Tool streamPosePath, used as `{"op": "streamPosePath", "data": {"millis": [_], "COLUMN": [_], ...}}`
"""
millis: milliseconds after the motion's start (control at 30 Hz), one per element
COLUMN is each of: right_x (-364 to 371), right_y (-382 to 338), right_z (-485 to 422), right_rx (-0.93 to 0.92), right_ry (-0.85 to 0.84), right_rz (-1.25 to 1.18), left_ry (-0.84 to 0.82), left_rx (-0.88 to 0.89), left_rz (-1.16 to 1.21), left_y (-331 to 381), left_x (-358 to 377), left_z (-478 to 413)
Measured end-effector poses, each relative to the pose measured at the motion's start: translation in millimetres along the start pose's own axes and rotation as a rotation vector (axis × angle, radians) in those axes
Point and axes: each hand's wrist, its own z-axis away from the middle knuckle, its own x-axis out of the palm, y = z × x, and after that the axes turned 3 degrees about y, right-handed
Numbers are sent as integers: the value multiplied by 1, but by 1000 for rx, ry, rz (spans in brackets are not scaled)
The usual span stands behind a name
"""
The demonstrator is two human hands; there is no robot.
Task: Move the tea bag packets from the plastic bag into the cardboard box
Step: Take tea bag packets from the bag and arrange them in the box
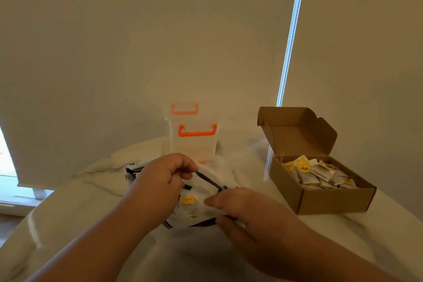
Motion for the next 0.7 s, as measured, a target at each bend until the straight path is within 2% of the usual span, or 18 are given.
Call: {"op": "streamPosePath", "data": {"millis": [67,133,267,400,567,700], "right_x": [10,16,20,15,17,21], "right_y": [2,9,15,10,13,17], "right_z": [-11,-17,-14,-13,-11,-11], "right_rx": [9,51,124,198,231,238], "right_ry": [-163,-245,-208,-242,-190,-158], "right_rz": [109,253,354,316,279,271], "left_ry": [-12,-31,-109,-155,-254,-265], "left_rx": [21,49,127,165,91,63], "left_rz": [-33,-88,-238,-448,-597,-707], "left_y": [1,1,0,1,-3,-10], "left_x": [0,1,5,7,15,25], "left_z": [1,1,1,0,-6,-10]}}
